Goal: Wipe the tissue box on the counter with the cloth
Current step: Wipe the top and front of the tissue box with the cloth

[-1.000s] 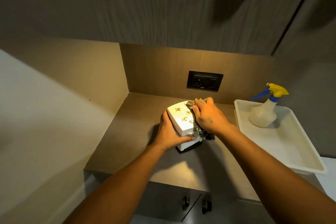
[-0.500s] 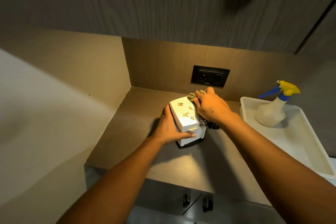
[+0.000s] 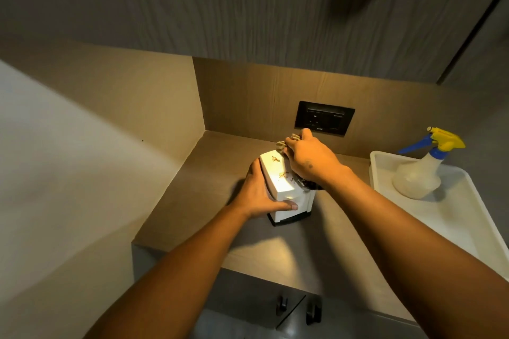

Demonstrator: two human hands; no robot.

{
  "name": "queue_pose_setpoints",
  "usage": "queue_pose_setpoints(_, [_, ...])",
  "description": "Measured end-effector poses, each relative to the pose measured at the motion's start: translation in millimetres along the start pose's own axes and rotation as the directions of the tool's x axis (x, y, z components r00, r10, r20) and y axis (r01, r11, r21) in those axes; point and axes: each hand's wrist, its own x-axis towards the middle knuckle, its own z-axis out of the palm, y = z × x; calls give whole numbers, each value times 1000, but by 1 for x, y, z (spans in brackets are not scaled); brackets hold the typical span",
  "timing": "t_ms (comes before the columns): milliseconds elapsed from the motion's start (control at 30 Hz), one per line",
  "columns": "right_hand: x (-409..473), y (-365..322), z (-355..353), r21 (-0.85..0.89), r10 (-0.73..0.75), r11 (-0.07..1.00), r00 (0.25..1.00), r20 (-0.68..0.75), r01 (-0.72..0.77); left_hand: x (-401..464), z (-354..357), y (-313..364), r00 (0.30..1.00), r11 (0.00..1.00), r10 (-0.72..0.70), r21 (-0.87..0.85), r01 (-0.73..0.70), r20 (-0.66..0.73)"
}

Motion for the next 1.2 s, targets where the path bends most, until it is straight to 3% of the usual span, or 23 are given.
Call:
queue_pose_setpoints(167, [-23,-2,8,-20,-186,982,980,-76,185,-4,0,-2,999,999,35,3,-35,-7])
queue_pose_setpoints(267, [-33,14,11,-9,-143,990,976,-164,143,-3,2,0,999,1000,20,7,-20,-32])
queue_pose_setpoints(433, [-5,-1,9,192,-95,976,994,-58,104,-2,1,1,999,1000,24,11,-23,-23])
queue_pose_setpoints(700, [-27,0,3,208,-383,900,923,-46,384,-5,0,2,999,999,39,-8,-40,-30])
queue_pose_setpoints(1000, [0,-4,2,190,-221,957,975,-5,218,-3,1,1,998,999,45,8,-45,-34])
queue_pose_setpoints(1200, [-22,-21,-8,217,-377,905,926,10,366,-4,0,4,998,999,54,6,-54,-9])
